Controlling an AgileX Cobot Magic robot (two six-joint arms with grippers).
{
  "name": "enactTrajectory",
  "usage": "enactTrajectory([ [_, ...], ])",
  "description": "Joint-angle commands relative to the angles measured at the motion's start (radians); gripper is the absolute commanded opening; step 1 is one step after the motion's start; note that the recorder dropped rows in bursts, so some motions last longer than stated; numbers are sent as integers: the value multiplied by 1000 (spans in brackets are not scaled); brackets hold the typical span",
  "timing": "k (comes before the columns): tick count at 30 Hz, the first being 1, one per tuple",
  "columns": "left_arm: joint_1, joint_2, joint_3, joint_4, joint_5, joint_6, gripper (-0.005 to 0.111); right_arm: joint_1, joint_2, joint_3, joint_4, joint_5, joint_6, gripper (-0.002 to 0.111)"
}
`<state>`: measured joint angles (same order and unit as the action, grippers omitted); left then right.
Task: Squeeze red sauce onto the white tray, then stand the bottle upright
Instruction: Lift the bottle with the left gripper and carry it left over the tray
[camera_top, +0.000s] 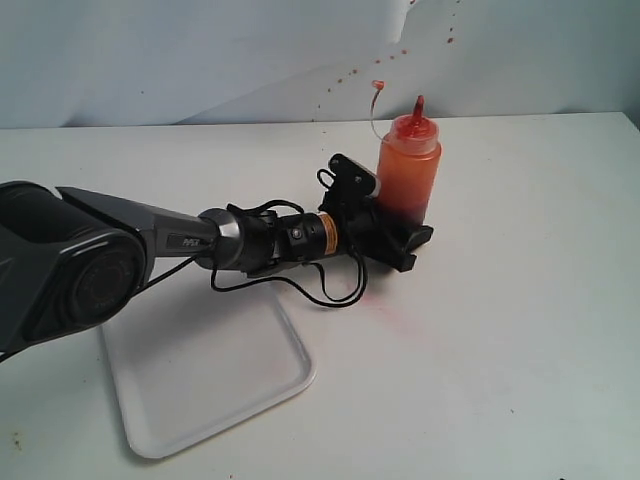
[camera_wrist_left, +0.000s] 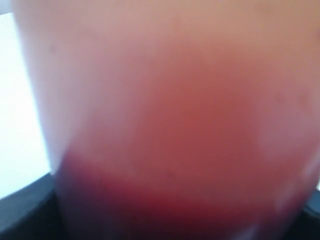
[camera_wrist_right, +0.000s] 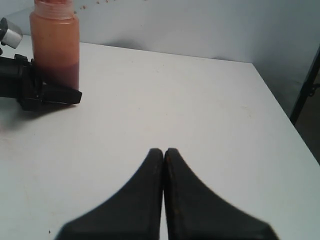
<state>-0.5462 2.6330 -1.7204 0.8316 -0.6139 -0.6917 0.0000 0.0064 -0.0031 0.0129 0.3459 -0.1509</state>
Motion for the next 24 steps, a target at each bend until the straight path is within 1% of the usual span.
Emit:
enactTrajectory([
  [1, 1, -49, 0, 39, 60, -74, 0, 0, -6, 3, 2, -1, 3, 0],
  [5, -1, -73, 0, 183, 109, -232, 0, 0, -6, 3, 2, -1, 3, 0],
  [8, 1, -94, 0, 258, 105, -246, 0, 0, -6, 3, 2, -1, 3, 0],
  [10, 1, -119, 0, 279, 88, -246, 0, 0, -6, 3, 2, -1, 3, 0],
  [18, 1, -251, 0, 288, 96, -273, 0, 0, -6, 3, 2, -1, 3, 0],
  [22, 1, -312, 15, 378, 92, -307, 0, 0, -6, 3, 2, -1, 3, 0],
  [24, 1, -352, 44, 393, 92, -307, 0, 0, -6, 3, 2, -1, 3, 0],
])
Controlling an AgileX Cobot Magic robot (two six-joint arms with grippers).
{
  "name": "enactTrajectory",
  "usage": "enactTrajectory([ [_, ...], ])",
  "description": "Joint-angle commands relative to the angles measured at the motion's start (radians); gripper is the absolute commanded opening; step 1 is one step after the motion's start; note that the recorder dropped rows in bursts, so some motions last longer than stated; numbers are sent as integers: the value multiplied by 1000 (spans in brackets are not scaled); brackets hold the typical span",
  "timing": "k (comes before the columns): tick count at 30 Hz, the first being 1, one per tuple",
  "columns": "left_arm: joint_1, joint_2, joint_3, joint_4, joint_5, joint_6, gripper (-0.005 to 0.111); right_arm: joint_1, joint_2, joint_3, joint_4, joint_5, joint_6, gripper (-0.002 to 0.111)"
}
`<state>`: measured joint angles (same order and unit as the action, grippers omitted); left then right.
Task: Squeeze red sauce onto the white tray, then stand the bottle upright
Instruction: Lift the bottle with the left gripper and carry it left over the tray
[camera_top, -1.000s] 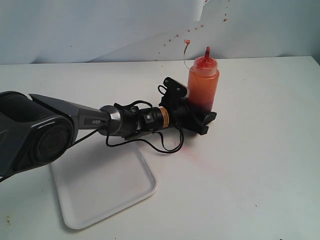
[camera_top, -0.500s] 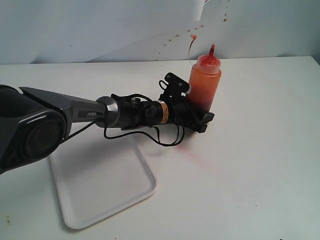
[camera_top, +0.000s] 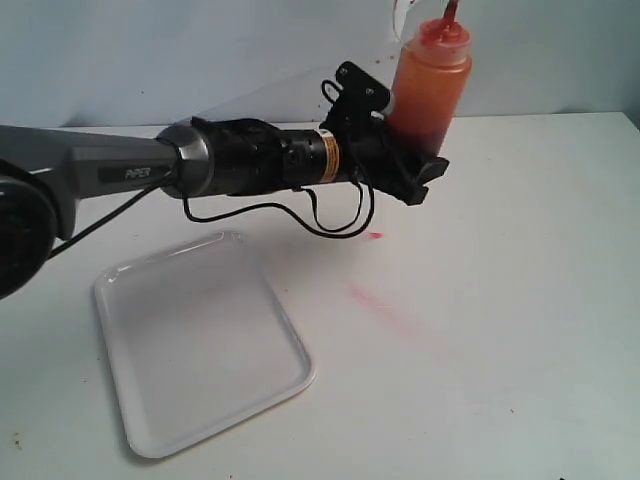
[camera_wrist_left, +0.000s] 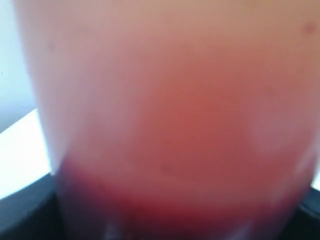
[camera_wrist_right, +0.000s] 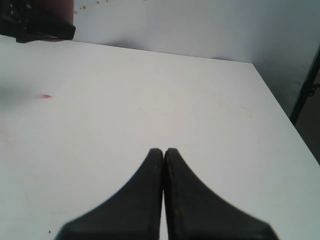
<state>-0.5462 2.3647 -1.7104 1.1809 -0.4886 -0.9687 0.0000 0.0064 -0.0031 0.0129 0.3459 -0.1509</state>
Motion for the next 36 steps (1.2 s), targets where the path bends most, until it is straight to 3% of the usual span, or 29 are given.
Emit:
enactTrajectory([
  [1, 1, -105, 54, 44, -33, -30, 0, 0, -6, 3, 2, -1, 3, 0],
  [8, 1, -282, 240, 129, -4, -21, 0, 0, -6, 3, 2, -1, 3, 0],
  [13, 1, -519, 459, 198, 242, -21, 0, 0, -6, 3, 2, -1, 3, 0],
  [22, 167, -866, 824, 198, 501, -15, 0, 0, -6, 3, 2, -1, 3, 0],
  [32, 198, -881, 938, 223, 628, -14, 0, 0, -6, 3, 2, -1, 3, 0],
  [36, 198, -876, 950, 223, 616, -17, 0, 0, -6, 3, 2, -1, 3, 0],
])
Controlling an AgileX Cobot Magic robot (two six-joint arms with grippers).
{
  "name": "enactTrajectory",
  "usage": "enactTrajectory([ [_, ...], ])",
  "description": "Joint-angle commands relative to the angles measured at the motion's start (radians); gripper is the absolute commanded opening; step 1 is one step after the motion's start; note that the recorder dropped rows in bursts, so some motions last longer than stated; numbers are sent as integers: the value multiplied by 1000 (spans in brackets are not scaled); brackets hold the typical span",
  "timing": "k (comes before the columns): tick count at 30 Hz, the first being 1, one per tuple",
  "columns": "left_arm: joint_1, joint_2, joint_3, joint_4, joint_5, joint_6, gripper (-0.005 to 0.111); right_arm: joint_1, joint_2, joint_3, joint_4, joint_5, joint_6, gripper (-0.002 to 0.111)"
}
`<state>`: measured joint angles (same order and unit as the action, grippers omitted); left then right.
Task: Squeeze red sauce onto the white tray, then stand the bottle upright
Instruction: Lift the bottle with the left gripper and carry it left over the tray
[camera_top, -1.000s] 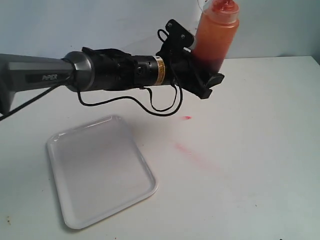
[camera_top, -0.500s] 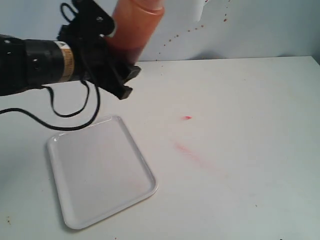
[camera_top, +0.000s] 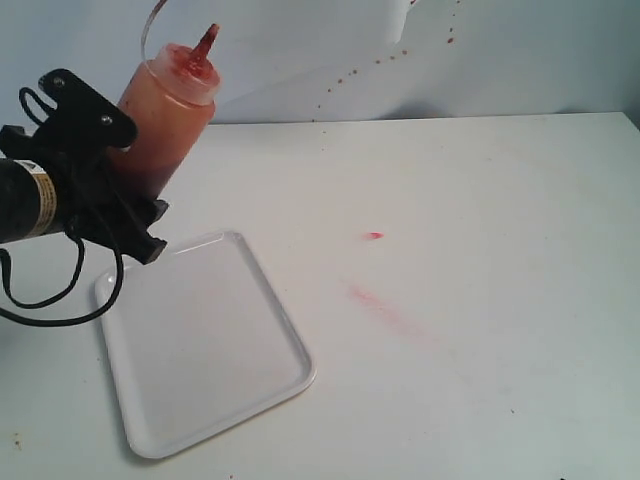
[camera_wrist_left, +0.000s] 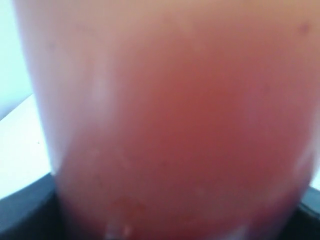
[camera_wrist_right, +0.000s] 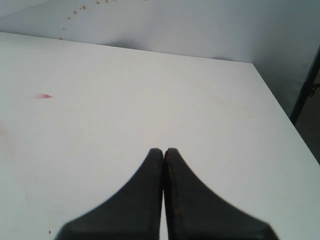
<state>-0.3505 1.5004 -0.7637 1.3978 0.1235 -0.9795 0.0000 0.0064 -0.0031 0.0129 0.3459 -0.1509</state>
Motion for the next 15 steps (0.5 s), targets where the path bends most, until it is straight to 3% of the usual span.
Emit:
enactTrajectory([
  [1, 2, -12, 3, 7, 4, -6, 0, 0, -6, 3, 2, -1, 3, 0],
  [15, 2, -11, 26, 10, 12, -6, 0, 0, -6, 3, 2, -1, 3, 0],
])
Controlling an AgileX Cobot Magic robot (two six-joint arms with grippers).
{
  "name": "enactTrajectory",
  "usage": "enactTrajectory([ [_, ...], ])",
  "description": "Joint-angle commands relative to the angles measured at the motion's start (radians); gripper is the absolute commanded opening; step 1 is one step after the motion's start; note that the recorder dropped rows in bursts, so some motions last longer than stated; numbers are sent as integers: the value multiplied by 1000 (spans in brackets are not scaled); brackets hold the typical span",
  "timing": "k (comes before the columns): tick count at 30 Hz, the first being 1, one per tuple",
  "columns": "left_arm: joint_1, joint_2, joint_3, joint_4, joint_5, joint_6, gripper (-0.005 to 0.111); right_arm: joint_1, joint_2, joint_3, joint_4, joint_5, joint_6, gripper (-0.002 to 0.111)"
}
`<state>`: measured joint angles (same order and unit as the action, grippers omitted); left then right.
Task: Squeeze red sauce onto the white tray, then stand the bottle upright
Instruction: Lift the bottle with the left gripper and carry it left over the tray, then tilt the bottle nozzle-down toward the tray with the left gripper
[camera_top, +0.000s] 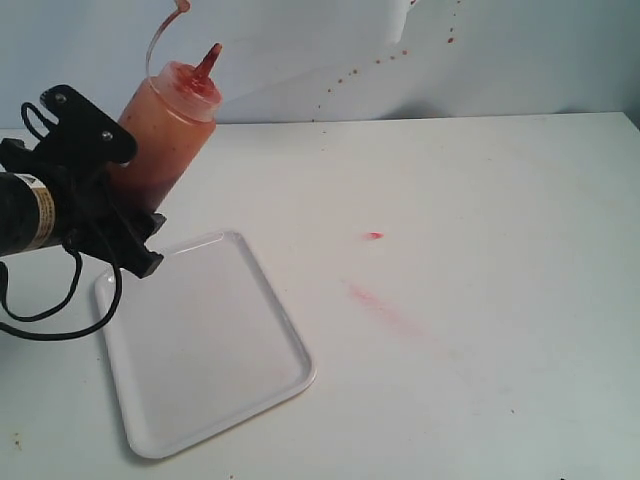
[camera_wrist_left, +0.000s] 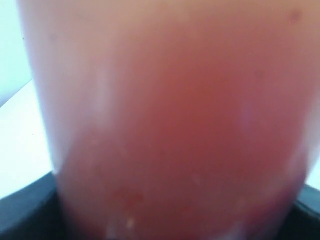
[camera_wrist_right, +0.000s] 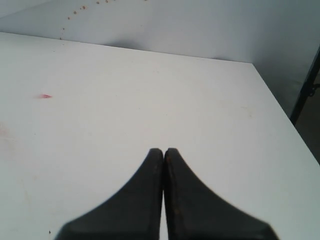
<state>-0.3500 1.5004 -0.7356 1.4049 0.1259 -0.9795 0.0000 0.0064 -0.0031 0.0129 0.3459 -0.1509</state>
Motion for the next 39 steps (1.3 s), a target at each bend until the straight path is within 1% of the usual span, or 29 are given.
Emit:
enactTrajectory([
  [1, 1, -11, -2, 3, 9, -6, 0, 0, -6, 3, 2, -1, 3, 0],
  [30, 1, -11, 2, -1, 3, -7, 0, 0, -6, 3, 2, -1, 3, 0],
  [39, 1, -11, 2, 45, 11, -7, 0, 0, -6, 3, 2, -1, 3, 0],
])
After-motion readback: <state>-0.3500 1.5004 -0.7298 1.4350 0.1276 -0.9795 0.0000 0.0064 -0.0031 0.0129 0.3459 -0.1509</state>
